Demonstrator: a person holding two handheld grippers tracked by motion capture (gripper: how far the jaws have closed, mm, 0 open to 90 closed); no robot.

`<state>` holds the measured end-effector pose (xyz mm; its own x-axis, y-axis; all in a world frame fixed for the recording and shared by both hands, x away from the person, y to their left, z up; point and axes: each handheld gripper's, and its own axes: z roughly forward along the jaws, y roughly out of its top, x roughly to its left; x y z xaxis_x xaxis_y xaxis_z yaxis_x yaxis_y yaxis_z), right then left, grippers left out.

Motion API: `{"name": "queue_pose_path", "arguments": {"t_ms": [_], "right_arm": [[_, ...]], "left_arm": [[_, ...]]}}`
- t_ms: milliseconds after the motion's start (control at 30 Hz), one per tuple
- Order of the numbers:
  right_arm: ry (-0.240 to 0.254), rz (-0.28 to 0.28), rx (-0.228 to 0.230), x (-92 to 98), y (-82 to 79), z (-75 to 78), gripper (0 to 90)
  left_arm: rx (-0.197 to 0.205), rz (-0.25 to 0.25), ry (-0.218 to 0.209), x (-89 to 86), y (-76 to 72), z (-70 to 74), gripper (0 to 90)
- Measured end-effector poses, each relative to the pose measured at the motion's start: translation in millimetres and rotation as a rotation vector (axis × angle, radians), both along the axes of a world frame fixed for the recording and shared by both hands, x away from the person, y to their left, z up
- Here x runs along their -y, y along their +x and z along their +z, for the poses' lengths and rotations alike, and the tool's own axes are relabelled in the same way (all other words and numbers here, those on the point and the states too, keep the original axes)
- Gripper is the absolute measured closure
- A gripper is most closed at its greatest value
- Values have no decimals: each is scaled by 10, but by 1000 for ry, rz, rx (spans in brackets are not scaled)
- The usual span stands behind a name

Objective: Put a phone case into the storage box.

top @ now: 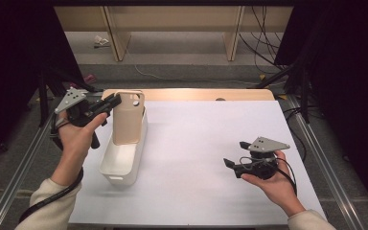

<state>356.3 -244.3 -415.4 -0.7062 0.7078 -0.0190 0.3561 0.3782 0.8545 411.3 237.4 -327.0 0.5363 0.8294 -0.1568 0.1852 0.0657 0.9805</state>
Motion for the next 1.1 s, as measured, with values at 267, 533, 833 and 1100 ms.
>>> {"name": "queue_pose_path", "arguments": {"t_ms": [267, 533, 833, 1100], "right_arm": [[7, -9, 1, 27, -7, 2, 162], [5, -13, -1, 35, -8, -3, 162], [7, -14, -1, 38, -8, -3, 162], [10, -15, -2, 41, -6, -3, 162]], "left_arm": [[2, 4, 0, -36, 19, 16, 812], [2, 6, 0, -54, 67, 27, 812], [5, 6, 4, -59, 155, 4, 813], [-4, 9, 12, -75, 233, -42, 812]]}}
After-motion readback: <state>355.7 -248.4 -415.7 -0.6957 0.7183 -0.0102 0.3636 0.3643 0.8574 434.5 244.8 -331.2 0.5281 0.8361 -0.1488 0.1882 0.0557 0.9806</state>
